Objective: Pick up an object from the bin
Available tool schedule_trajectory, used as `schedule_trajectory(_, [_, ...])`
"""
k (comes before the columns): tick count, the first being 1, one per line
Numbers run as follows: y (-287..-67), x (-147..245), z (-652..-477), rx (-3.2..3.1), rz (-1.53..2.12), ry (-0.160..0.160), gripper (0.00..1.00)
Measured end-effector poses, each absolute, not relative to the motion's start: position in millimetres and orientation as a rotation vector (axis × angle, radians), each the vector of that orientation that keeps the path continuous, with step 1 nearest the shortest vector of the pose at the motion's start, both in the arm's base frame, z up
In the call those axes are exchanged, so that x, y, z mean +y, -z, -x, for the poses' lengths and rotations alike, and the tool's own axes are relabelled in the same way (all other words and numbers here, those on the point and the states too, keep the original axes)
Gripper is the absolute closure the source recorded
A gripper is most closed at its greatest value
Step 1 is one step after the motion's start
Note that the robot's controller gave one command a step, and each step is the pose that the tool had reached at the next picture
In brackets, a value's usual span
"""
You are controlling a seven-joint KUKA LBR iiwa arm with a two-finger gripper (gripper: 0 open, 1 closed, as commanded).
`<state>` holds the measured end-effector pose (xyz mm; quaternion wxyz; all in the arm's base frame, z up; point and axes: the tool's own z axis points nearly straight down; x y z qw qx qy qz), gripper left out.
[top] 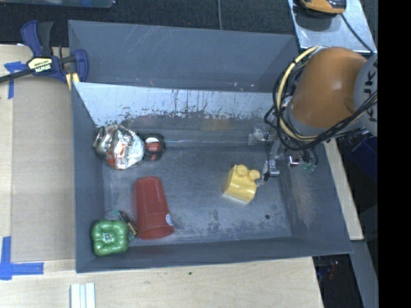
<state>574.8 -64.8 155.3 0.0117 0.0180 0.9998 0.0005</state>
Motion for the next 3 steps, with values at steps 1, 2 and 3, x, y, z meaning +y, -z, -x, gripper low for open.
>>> schedule_trajectory(1, [-140, -80, -598.9, 3.12, 0.281, 0.0, 0.0])
schedule_trajectory(2, [-77, -60, -584.3, 3.107, -0.217, 0.004, 0.0])
schedule_trajectory(3, [-72, -49, -581.1, 3.111, -0.016, 0.003, 1.0])
